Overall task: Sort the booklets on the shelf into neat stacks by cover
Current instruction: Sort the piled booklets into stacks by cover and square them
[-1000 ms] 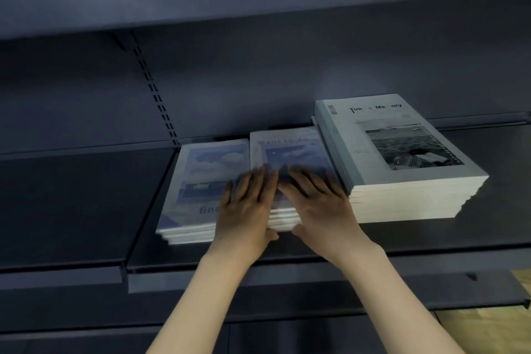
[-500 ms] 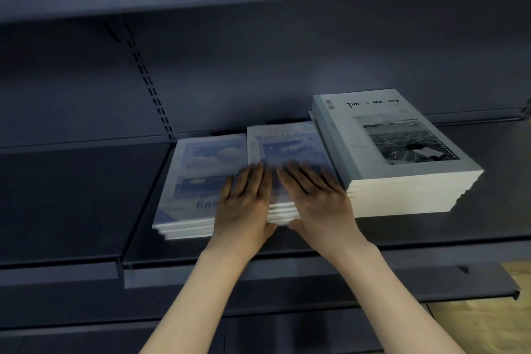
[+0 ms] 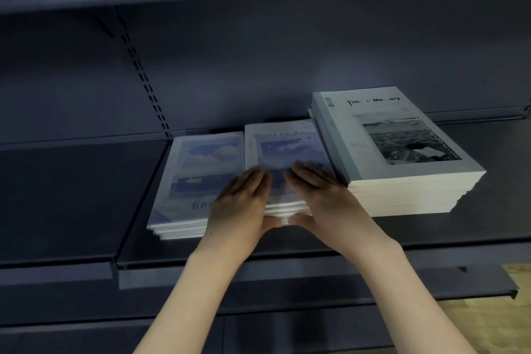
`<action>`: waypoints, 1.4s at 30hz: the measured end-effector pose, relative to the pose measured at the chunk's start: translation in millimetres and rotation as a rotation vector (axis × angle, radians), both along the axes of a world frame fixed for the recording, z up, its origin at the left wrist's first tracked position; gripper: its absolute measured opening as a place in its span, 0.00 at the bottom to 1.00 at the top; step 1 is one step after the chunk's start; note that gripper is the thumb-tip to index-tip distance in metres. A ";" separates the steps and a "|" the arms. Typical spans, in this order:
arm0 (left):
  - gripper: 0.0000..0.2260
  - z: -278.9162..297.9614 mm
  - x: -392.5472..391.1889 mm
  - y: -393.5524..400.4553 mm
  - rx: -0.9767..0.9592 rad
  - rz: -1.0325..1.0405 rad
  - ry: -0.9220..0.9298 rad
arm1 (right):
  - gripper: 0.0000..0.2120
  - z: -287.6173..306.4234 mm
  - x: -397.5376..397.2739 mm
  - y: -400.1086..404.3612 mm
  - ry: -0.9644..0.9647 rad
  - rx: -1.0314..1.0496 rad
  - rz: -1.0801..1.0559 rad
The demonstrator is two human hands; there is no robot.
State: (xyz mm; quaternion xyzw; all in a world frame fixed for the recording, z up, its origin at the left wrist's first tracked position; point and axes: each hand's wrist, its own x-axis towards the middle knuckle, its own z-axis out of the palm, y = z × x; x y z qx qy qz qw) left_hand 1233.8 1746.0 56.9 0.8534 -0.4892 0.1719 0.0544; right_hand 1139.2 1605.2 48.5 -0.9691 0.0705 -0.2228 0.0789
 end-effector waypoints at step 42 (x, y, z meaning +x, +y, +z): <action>0.39 21.2 7.8 46.1 0.094 0.108 0.145 | 0.43 27.5 -11.2 10.3 0.355 0.008 -0.038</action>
